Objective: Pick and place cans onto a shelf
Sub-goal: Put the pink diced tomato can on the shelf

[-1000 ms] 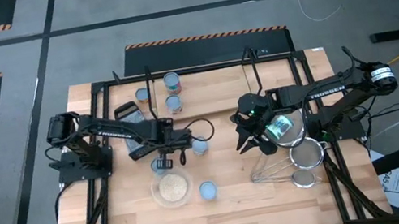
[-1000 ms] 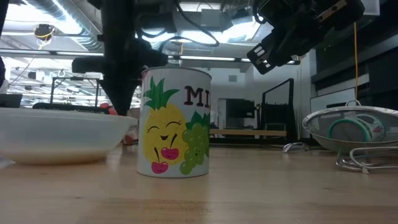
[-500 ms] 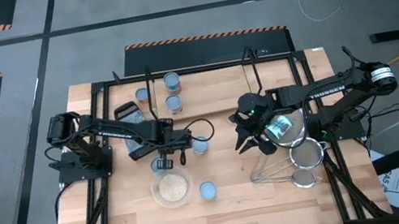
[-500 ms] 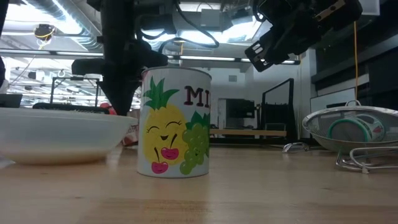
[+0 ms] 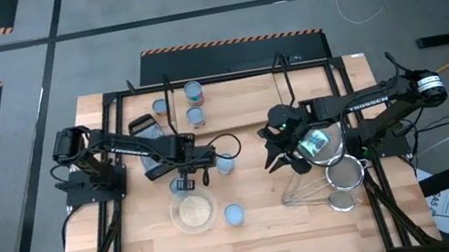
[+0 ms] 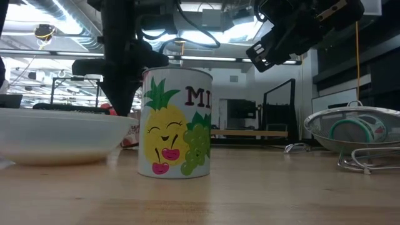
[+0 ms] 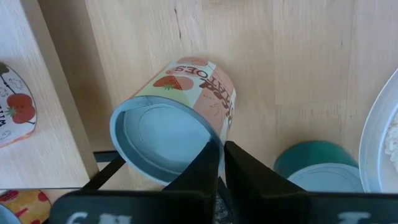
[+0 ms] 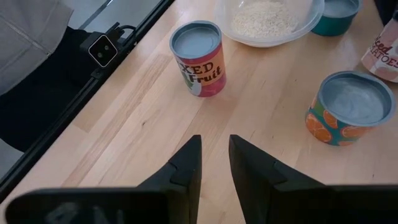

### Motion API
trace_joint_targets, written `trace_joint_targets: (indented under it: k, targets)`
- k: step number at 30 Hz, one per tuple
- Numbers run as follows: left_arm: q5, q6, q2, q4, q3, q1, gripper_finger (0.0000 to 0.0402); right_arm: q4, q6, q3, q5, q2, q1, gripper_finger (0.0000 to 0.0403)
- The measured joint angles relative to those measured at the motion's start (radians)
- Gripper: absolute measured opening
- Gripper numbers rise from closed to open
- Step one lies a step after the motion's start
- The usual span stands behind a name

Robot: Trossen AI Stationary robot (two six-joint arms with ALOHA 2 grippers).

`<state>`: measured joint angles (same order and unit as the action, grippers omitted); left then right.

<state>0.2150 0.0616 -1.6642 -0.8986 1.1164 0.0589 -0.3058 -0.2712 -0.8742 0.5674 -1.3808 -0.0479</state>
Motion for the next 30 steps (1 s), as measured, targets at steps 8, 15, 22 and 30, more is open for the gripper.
trace_joint_targets:
  k: [8, 15, 22, 30]
  targets:
    - [0.0, -0.001, 0.0, 0.0, 0.0, 0.0, 0.003, 0.0, 0.0, 0.0, 0.0, 0.0, 0.0, 0.0086]
    - [0.0, -0.002, 0.0, 0.0, 0.0, 0.0, 0.006, 0.0, 0.0, 0.0, 0.0, 0.0, 0.0, 0.0086]
    - [0.0, -0.007, 0.0, 0.028, 0.0, 0.0, 0.0075, 0.0, 0.0, 0.0, 0.0, 0.0, 0.0, 0.0086]
    - [0.008, -0.031, 0.0, 0.029, 0.0, 0.0, 0.0072, -0.001, 0.0, 0.0, 0.0, 0.0, 0.0, 0.0086]
